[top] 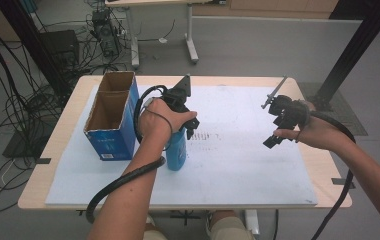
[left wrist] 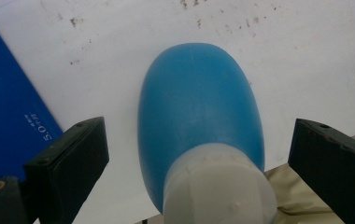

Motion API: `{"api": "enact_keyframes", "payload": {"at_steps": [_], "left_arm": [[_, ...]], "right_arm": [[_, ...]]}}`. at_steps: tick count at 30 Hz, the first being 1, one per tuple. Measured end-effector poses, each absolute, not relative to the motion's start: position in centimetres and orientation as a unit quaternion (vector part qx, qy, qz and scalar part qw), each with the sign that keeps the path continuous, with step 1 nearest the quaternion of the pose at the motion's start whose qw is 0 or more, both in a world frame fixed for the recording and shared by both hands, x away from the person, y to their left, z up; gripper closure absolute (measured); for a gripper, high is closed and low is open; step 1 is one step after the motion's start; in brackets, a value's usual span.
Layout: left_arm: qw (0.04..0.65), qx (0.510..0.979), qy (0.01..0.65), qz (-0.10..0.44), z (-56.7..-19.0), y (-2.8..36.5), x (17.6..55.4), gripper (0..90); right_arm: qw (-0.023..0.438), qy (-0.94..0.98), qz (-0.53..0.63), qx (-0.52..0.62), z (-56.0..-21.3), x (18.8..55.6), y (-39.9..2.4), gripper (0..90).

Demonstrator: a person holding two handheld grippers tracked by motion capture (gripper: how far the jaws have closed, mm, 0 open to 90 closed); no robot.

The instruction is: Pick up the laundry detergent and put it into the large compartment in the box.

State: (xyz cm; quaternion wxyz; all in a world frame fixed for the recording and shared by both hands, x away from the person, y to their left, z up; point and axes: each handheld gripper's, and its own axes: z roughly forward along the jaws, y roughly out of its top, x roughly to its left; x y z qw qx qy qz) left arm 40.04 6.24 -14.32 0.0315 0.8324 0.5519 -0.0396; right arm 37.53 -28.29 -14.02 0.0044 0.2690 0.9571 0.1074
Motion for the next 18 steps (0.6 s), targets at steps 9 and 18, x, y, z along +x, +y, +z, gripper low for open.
{"api": "enact_keyframes", "payload": {"at_steps": [9, 18], "left_arm": [[0.024, 0.834, 0.55, -0.041, -15.2, 5.9, 40.1, 5.5], [0.023, 0.835, 0.549, -0.042, -15.5, 5.7, 40.1, 5.5]], "right_arm": [[0.002, 0.957, 0.106, 0.271, -14.2, 37.5, -28.3, 5.8], [0.002, 0.957, 0.107, 0.269, -14.3, 37.6, -28.2, 5.8]]}}
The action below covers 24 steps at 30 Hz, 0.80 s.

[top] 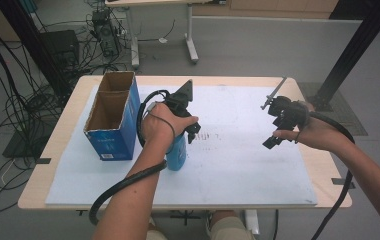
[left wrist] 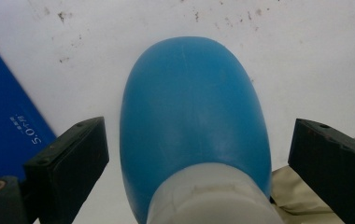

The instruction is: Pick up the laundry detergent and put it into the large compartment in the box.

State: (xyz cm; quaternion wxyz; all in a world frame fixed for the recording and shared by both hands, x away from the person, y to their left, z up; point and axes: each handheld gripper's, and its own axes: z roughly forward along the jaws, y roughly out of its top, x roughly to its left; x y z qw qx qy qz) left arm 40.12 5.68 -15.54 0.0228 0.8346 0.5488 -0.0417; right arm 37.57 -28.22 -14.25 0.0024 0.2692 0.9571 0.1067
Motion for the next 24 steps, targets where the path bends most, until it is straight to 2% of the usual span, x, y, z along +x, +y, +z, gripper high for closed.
{"api": "enact_keyframes", "payload": {"at_steps": [24], "left_arm": [[0.019, 0.835, 0.548, -0.041, -15.85, 5.57, 40.08, 5.5]], "right_arm": [[0.001, 0.957, 0.109, 0.27, -14.34, 37.56, -28.17, 5.8]]}}
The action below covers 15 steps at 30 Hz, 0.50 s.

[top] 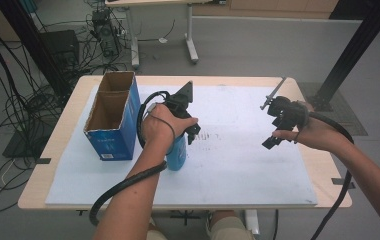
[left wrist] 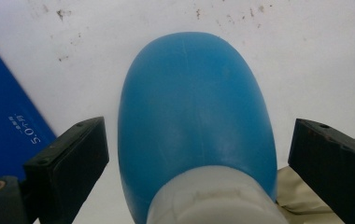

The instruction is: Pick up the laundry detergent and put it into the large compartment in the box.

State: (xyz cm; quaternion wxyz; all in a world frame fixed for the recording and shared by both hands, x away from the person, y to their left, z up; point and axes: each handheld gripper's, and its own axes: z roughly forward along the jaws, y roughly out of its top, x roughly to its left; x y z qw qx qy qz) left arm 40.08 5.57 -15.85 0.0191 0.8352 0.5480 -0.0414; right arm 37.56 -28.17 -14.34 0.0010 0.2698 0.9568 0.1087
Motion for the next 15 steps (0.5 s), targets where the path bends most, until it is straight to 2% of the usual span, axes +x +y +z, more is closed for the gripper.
{"api": "enact_keyframes", "payload": {"at_steps": [15], "left_arm": [[0.021, 0.835, 0.548, -0.043, -15.77, 5.71, 40.11, 5.5]], "right_arm": [[0.0, 0.957, 0.109, 0.27, -14.4, 37.61, -28.22, 5.7]]}}
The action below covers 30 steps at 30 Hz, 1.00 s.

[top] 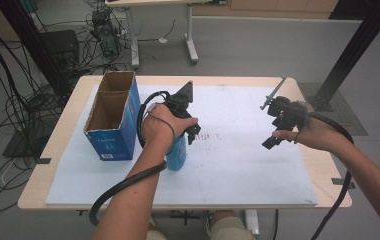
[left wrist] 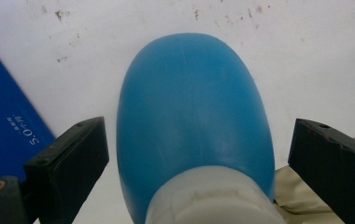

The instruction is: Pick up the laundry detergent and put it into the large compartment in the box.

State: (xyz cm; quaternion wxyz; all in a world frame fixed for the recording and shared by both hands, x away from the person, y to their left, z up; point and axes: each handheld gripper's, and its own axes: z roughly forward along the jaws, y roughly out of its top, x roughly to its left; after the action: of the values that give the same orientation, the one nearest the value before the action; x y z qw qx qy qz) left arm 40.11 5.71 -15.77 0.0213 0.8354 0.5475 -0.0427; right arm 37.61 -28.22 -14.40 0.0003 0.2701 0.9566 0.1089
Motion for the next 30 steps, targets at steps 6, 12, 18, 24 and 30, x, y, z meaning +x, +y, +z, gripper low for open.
{"api": "enact_keyframes", "payload": {"at_steps": [6, 12, 18, 24, 30], "left_arm": [[0.021, 0.835, 0.548, -0.043, -15.73, 5.77, 40.1, 5.6], [0.022, 0.835, 0.548, -0.041, -15.58, 5.86, 40.06, 5.6], [0.022, 0.835, 0.548, -0.042, -15.59, 5.89, 40.06, 5.6], [0.02, 0.836, 0.548, -0.04, -15.64, 5.82, 40.06, 5.6], [0.02, 0.836, 0.548, -0.04, -15.54, 5.9, 40.08, 5.6]], "right_arm": [[0.0, 0.957, 0.108, 0.269, -14.39, 37.66, -28.15, 5.7], [0.0, 0.957, 0.108, 0.27, -14.42, 37.66, -28.07, 5.7], [0.0, 0.957, 0.107, 0.269, -14.35, 37.65, -27.97, 5.7], [0.0, 0.957, 0.108, 0.269, -14.41, 37.66, -27.96, 5.7], [-0.001, 0.957, 0.107, 0.268, -14.43, 37.71, -27.89, 5.7]]}}
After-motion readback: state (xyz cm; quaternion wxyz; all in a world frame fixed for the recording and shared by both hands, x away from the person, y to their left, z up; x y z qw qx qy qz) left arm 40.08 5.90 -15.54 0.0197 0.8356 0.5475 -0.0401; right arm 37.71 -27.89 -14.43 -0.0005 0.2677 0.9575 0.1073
